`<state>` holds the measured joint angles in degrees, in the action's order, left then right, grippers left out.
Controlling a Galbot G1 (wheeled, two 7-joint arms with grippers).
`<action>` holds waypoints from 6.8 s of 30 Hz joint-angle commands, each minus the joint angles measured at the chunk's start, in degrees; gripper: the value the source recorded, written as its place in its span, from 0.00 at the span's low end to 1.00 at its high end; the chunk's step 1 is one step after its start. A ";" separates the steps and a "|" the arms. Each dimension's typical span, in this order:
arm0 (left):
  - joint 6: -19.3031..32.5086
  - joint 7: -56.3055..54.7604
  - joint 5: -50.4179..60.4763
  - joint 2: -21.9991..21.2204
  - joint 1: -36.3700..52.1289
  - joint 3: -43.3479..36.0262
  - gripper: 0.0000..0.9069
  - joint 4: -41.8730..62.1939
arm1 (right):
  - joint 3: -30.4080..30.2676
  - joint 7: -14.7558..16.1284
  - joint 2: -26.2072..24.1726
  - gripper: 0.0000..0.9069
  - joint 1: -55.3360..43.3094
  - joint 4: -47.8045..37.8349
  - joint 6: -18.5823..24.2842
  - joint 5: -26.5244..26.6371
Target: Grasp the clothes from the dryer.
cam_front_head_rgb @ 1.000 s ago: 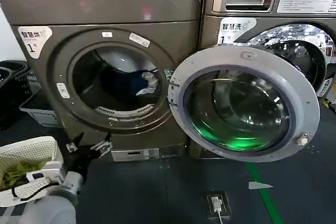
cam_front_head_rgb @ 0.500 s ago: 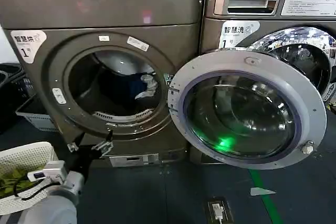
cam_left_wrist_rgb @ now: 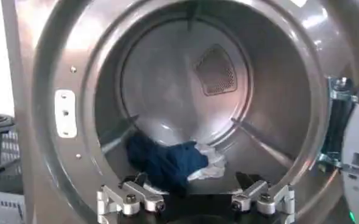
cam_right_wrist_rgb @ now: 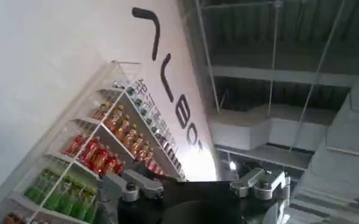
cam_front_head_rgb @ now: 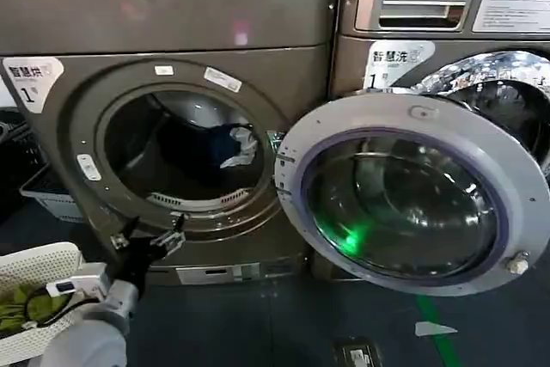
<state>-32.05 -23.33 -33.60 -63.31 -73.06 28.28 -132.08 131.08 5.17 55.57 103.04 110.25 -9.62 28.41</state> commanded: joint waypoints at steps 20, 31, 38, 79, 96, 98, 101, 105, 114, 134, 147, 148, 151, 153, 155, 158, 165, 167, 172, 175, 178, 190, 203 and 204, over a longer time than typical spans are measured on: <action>-0.16 0.01 0.02 0.30 0.34 -0.36 1.00 -0.10 | 0.47 0.27 -0.13 1.00 0.43 0.21 0.04 0.22; -0.18 0.04 0.19 0.03 -0.03 -0.14 1.00 -0.37 | 0.47 0.27 -0.03 1.00 0.44 0.32 0.23 0.40; -0.15 0.09 0.21 0.03 0.25 -0.19 1.00 -0.11 | 0.33 0.39 -0.05 1.00 0.26 0.29 0.17 0.27; -0.24 0.09 0.44 -0.15 1.89 -1.23 1.00 0.72 | 5.52 0.15 0.42 1.00 1.99 -0.92 -0.43 -4.19; -0.20 0.16 0.54 -0.44 2.28 -1.38 1.00 1.23 | 5.47 -0.02 0.33 1.00 2.03 -1.04 0.17 -4.06; -0.15 0.16 0.68 -0.53 2.52 -1.62 1.00 1.56 | 5.56 -0.11 0.35 1.00 2.08 -1.05 0.12 -4.06; -0.15 0.15 0.75 -0.63 3.39 -2.10 1.00 2.19 | 5.85 -0.19 0.38 1.00 2.25 -1.07 0.13 -4.04; -0.16 0.16 0.63 -0.65 5.24 -2.33 1.00 3.70 | 6.23 -0.12 0.29 1.00 2.49 -1.18 0.16 -4.03; 0.48 0.14 0.68 -1.16 13.43 -5.77 1.00 11.22 | 7.04 0.05 0.23 1.00 2.94 -1.13 0.22 -3.78; 4.63 2.54 4.83 -5.31 30.94 -12.87 1.00 32.47 | 7.43 0.47 -0.32 1.00 3.16 -0.69 0.20 -2.77; 6.45 3.87 8.02 -8.04 41.09 -15.57 1.00 48.62 | 7.24 0.68 -0.23 1.00 2.65 -0.58 0.27 -2.62; 6.62 3.97 8.29 -8.20 41.88 -15.58 1.00 50.31 | 7.21 0.67 -0.19 1.00 2.60 -0.55 0.27 -2.63; 7.14 4.68 8.84 -8.55 43.63 -15.75 1.00 53.20 | 7.06 0.68 -0.27 1.00 2.42 -0.50 0.25 -2.64; 7.46 5.25 9.12 -9.02 45.18 -15.85 1.00 55.20 | 6.97 0.73 -0.35 1.00 2.31 -0.53 0.23 -2.63; 7.85 5.66 9.47 -9.55 46.65 -16.11 1.00 57.00 | 6.94 0.76 -0.35 1.00 2.28 -0.58 0.24 -2.64; 8.08 6.18 9.68 -10.01 48.17 -16.50 1.00 58.48 | 6.99 0.79 -0.34 1.00 2.27 -0.75 0.26 -2.64; 8.61 7.62 10.74 -11.47 52.16 -17.33 1.00 64.60 | 6.82 0.87 -0.25 1.00 2.00 -0.77 0.27 -2.62; 8.72 8.30 11.28 -11.69 53.03 -17.61 1.00 66.19 | 6.80 0.89 -0.32 1.00 1.87 -0.84 0.26 -2.60; 8.81 11.22 12.41 -11.72 54.74 -17.68 1.00 70.45 | 6.72 0.98 -0.46 1.00 1.81 -0.84 0.23 -2.55; 7.64 16.62 12.77 -10.22 54.57 -18.34 1.00 69.71 | 6.77 1.01 -0.63 1.00 1.86 -1.01 0.23 -2.53; 6.85 22.14 13.70 -9.26 55.07 -18.51 1.00 70.19 | 6.66 1.04 -0.77 1.00 1.78 -0.90 0.19 -2.45; 5.23 43.49 27.87 -7.45 59.73 -23.64 1.00 75.67 | 7.28 1.15 -0.76 1.00 2.42 -0.70 0.10 -2.00; 12.38 63.09 43.07 -9.05 69.14 -32.34 1.00 92.21 | 7.12 1.24 -0.53 1.00 2.39 -0.30 0.16 -2.03; 13.20 64.01 44.15 -9.24 69.86 -32.66 1.00 93.94 | 7.01 1.28 -0.56 1.00 2.31 -0.31 0.18 -2.12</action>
<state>-22.91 25.98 -0.52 -71.78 -9.25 0.49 -50.38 138.25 6.42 55.00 105.46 109.89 -9.49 26.41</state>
